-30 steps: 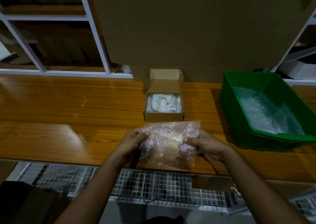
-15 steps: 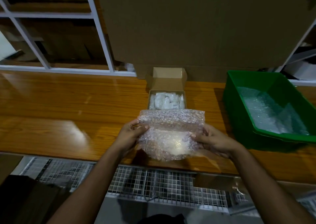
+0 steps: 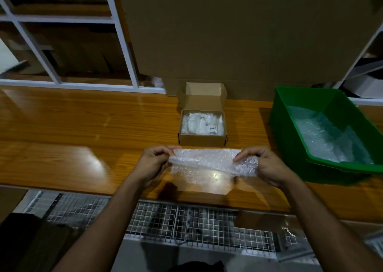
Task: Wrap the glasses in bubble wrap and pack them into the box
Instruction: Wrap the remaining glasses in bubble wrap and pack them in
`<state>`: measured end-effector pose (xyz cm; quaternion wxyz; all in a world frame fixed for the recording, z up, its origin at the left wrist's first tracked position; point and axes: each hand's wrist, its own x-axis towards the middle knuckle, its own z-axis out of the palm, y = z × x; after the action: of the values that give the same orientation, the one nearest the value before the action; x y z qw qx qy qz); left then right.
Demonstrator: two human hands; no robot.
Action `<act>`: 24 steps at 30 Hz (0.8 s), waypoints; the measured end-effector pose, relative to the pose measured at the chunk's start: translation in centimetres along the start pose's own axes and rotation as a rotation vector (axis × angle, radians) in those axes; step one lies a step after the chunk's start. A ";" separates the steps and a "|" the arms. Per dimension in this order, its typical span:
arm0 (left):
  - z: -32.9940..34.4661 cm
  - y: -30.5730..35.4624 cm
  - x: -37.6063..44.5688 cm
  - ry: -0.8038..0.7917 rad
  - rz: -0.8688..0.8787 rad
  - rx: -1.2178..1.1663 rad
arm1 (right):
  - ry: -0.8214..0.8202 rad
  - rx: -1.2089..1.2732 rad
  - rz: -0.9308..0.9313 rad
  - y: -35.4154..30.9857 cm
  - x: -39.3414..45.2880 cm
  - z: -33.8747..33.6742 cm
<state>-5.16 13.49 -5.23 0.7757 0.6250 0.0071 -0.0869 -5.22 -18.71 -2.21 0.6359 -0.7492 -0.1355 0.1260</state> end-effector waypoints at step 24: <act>2.7 -1.1 0.0 -0.201 -0.360 -0.044 | -0.018 -0.179 -0.164 -2.1 0.4 0.3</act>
<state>-5.62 10.64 -5.69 0.7580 0.5846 0.0433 -0.2860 -5.02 -17.97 -0.15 0.5734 -0.7882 -0.2131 0.0677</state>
